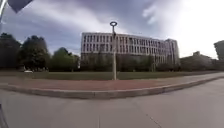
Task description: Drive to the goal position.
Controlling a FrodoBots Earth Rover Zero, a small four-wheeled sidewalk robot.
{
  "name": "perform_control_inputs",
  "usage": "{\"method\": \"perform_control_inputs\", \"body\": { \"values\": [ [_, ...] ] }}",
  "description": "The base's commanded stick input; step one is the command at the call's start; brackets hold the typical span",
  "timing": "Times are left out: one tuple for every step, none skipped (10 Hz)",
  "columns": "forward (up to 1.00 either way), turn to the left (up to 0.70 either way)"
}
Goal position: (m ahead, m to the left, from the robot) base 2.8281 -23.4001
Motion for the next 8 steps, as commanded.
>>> {"method": "perform_control_inputs", "body": {
  "values": [
    [1.0,-0.4],
    [1.0,-0.4],
    [1.0,-0.4],
    [1.0,-0.4],
    [1.0,-0.4],
    [1.0,-0.4],
    [1.0,-0.4],
    [1.0,-0.4]
  ]
}}
